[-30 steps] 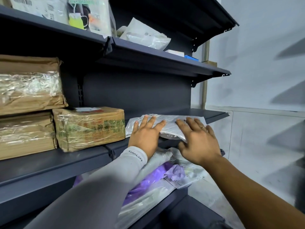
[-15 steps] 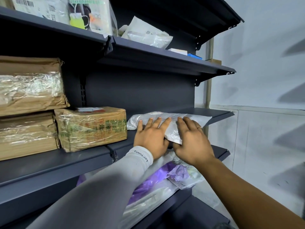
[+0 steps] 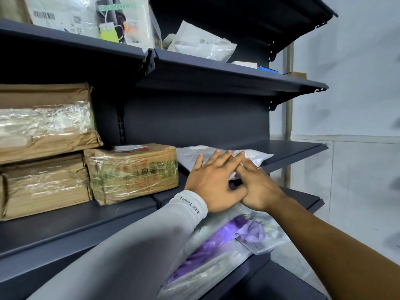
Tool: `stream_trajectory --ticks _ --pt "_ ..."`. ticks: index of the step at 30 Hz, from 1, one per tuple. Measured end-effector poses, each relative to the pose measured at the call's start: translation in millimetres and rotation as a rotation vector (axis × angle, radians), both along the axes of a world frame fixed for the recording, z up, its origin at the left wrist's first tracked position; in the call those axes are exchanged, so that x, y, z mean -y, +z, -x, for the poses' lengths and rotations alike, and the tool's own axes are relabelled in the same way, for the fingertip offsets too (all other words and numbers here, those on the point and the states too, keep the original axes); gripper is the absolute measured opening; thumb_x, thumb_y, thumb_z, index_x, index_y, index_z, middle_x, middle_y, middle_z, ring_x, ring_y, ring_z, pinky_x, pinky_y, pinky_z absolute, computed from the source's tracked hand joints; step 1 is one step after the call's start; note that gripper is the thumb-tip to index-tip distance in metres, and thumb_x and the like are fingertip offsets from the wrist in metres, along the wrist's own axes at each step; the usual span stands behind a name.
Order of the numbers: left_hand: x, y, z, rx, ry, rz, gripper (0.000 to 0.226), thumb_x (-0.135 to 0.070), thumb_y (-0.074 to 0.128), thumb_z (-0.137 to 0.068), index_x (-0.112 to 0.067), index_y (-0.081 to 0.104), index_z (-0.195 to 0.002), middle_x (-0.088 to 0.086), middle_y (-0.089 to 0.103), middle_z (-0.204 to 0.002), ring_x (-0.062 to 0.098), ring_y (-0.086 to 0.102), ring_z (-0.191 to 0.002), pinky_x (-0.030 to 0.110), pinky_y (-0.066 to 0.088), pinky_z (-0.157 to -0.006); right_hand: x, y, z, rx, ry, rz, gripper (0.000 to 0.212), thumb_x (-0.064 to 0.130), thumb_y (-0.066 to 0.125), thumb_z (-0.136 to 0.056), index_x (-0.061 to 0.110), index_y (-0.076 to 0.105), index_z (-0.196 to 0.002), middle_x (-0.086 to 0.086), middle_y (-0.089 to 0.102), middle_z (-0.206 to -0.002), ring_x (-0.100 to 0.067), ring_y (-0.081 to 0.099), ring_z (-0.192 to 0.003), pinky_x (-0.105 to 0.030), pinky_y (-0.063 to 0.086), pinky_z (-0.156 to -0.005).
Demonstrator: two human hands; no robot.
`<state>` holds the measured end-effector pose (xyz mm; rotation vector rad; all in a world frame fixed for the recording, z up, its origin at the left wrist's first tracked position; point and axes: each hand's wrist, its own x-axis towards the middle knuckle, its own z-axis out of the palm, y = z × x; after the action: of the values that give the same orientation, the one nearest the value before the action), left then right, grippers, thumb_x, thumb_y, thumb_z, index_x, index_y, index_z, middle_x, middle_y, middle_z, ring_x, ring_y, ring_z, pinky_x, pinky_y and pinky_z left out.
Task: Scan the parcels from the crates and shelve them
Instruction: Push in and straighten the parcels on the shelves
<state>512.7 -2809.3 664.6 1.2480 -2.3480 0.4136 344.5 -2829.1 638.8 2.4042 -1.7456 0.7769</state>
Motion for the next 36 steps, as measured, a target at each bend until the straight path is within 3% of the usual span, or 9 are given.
stream_trajectory --ticks 2,6,11,14,17,22,29,36 --pt "4.4 -5.4 -4.5 0.009 0.071 -0.008 0.088 -0.064 0.028 -0.083 -0.041 0.006 -0.165 -0.006 0.013 -0.174 0.020 0.008 -0.161 0.049 -0.002 -0.129 10.3 -0.3 -15.3 -0.042 0.027 -0.009 0.098 0.063 0.028 -0.074 0.034 0.006 -0.166 -0.002 0.010 -0.174 -0.024 0.012 -0.160 -0.048 0.020 -0.126" --pt "16.1 -18.3 -25.5 -0.020 0.190 -0.007 0.078 -0.050 0.015 -0.090 -0.034 0.007 -0.166 -0.003 0.010 -0.174 0.023 0.009 -0.160 0.045 0.001 -0.130 27.8 4.2 -42.5 -0.105 0.060 -0.062 0.087 0.053 0.023 -0.085 0.035 -0.007 -0.165 0.005 -0.011 -0.174 -0.014 -0.005 -0.160 -0.049 0.009 -0.129" --pt "22.7 -17.7 -27.4 -0.073 0.223 -0.037 0.079 -0.043 0.015 -0.091 -0.019 0.011 -0.167 0.007 0.016 -0.173 0.025 0.014 -0.160 0.036 0.007 -0.130 43.4 11.5 -48.0 -0.115 0.135 -0.165 0.089 0.057 0.032 -0.087 0.041 -0.012 -0.163 0.014 -0.020 -0.171 -0.005 -0.014 -0.157 -0.050 0.005 -0.130" --pt "21.0 -22.8 -29.1 0.018 0.267 -0.010 0.068 -0.035 0.026 -0.107 -0.013 0.004 -0.167 0.010 0.012 -0.173 0.027 0.011 -0.160 0.038 0.006 -0.129 44.7 17.2 -38.2 -0.094 0.157 -0.221 0.095 0.030 0.050 -0.088 0.043 -0.007 -0.164 0.020 -0.016 -0.169 0.001 -0.012 -0.154 -0.038 0.006 -0.130" --pt "18.8 -27.6 -26.0 0.085 0.317 -0.011 0.068 -0.040 0.022 -0.110 -0.011 -0.002 -0.166 0.009 0.003 -0.174 0.026 0.003 -0.161 0.042 0.002 -0.129 44.6 16.8 -29.8 -0.021 0.164 -0.233 0.098 0.012 0.053 -0.089 0.048 -0.001 -0.163 0.021 -0.012 -0.170 -0.002 -0.006 -0.157 -0.030 0.008 -0.129" --pt "24.3 -28.3 -20.0 0.152 0.395 -0.048 0.072 -0.048 0.015 -0.109 -0.009 -0.002 -0.166 0.008 -0.003 -0.174 0.026 0.000 -0.161 0.046 0.003 -0.130 56.1 12.9 -33.4 -0.046 0.153 -0.220 0.088 0.017 0.048 -0.099 0.044 -0.006 -0.163 0.011 -0.014 -0.172 -0.007 -0.012 -0.158 -0.039 0.001 -0.130" --pt "28.0 -28.7 -14.5 0.155 0.484 -0.083 0.077 -0.052 0.015 -0.106 -0.005 -0.001 -0.165 0.012 0.000 -0.174 0.030 0.003 -0.161 0.046 0.004 -0.129 65.8 22.1 -34.6 -0.139 0.156 -0.319 0.090 0.017 0.048 -0.101 0.051 -0.009 -0.160 0.020 -0.019 -0.169 -0.006 -0.013 -0.158 -0.049 0.001 -0.130" --pt "20.9 -27.0 -13.5 0.160 0.480 -0.100 0.074 -0.052 0.012 -0.108 -0.007 -0.002 -0.165 0.011 -0.004 -0.174 0.029 -0.002 -0.161 0.046 0.000 -0.130 45.4 13.2 -40.1 -0.206 0.030 -0.180 0.087 0.029 0.048 -0.104 0.047 -0.017 -0.160 0.012 -0.020 -0.172 -0.019 -0.014 -0.160 -0.055 0.000 -0.128"
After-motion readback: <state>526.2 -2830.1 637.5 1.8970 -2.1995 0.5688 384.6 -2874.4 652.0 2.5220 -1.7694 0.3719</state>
